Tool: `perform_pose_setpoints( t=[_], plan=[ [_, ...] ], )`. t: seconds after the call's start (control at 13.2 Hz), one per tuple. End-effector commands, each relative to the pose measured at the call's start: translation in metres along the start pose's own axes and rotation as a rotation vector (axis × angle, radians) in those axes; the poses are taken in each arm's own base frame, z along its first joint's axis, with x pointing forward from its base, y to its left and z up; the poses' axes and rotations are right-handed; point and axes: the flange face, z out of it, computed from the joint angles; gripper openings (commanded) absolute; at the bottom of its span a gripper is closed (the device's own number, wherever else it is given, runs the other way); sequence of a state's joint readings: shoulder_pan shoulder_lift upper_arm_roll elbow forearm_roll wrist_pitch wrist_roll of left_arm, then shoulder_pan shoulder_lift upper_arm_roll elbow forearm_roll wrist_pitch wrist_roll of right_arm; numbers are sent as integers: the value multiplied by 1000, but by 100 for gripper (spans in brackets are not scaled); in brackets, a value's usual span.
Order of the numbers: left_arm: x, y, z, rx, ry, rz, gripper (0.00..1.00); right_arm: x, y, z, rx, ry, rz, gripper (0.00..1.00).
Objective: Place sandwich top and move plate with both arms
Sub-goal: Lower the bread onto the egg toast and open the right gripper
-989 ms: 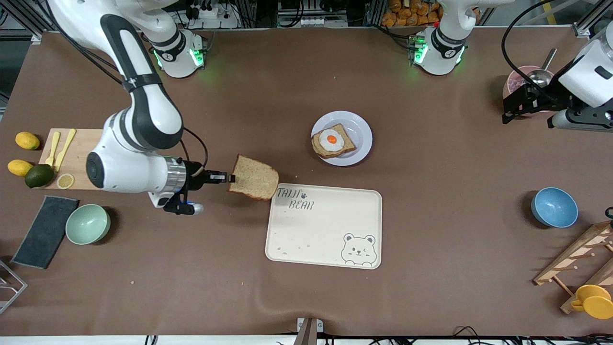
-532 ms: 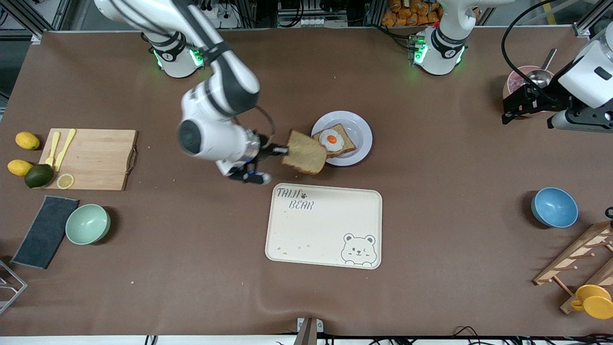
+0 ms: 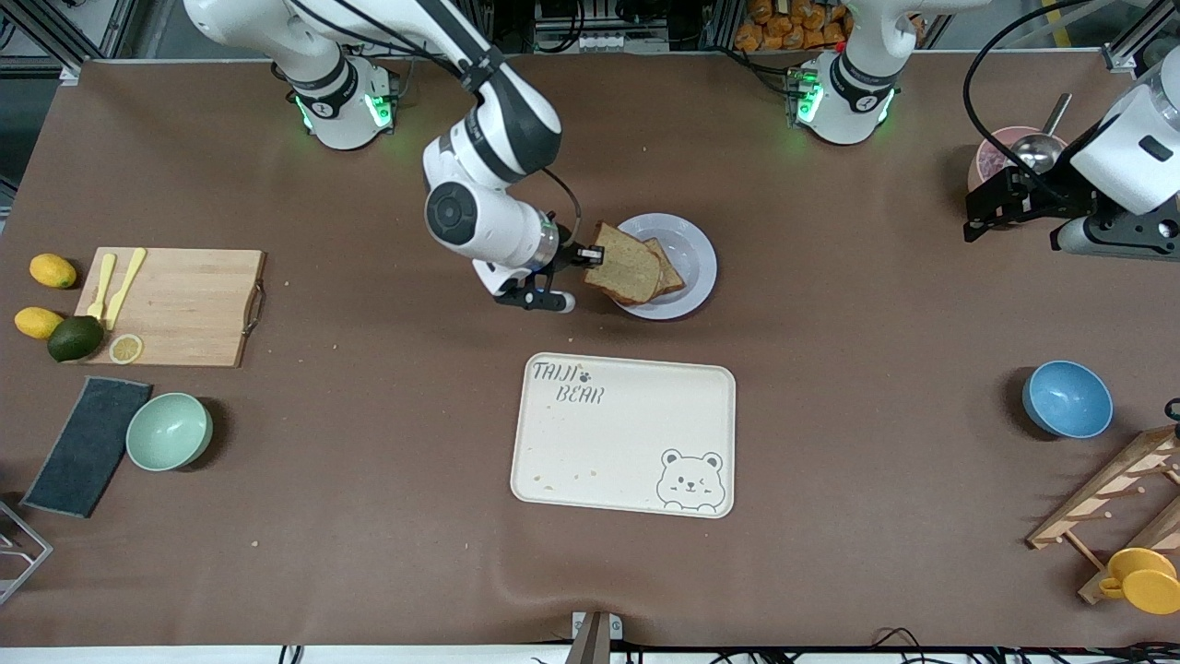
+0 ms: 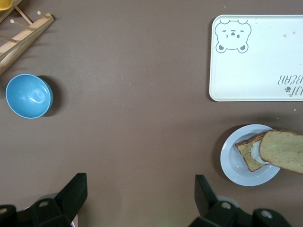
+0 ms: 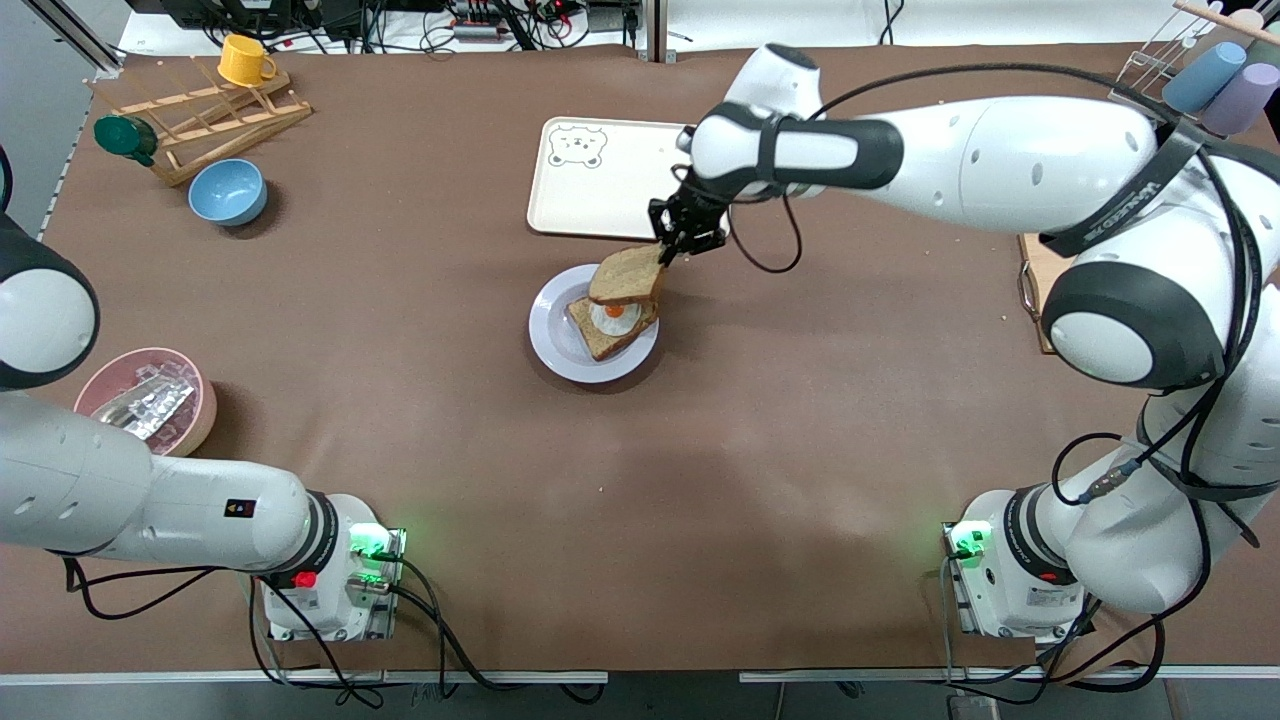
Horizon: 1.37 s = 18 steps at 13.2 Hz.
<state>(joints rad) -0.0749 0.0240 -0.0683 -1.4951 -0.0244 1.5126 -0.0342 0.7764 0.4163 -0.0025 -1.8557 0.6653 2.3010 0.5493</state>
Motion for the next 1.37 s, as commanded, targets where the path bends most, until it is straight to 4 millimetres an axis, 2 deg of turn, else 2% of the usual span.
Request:
perform_pose_setpoints(
  t=[0.0, 0.23, 0.68, 0.76, 0.84, 0.91, 0.99, 1.14, 1.29],
  plan=[
    [-1, 1, -2, -8, -3, -15, 100, -23, -3, 18, 15, 21, 20, 0],
    [-1, 1, -2, -8, -3, -15, 100, -36, -3, 41, 7, 44, 7, 0],
    [-1, 1, -2, -9, -5, -15, 100, -32, -4, 55, 40, 72, 54, 0],
    [-1, 1, -2, -9, -3, -15, 100, -32, -3, 56, 39, 70, 57, 5],
    [-1, 1, -2, -8, -3, -15, 100, -32, -4, 57, 39, 68, 80, 58],
    [-1, 1, -2, -8, -5, -15, 100, -32, -5, 57, 42, 67, 127, 83],
    [-1, 1, -2, -9, -5, -15, 100, -33, -9, 55, 47, 65, 146, 100],
    [-1, 1, -2, -9, -3, -15, 100, -33, -11, 54, 50, 66, 144, 100],
    [-1, 1, -2, -8, -3, -15, 100, -30, -9, 41, 44, 41, 150, 100]
  ],
)
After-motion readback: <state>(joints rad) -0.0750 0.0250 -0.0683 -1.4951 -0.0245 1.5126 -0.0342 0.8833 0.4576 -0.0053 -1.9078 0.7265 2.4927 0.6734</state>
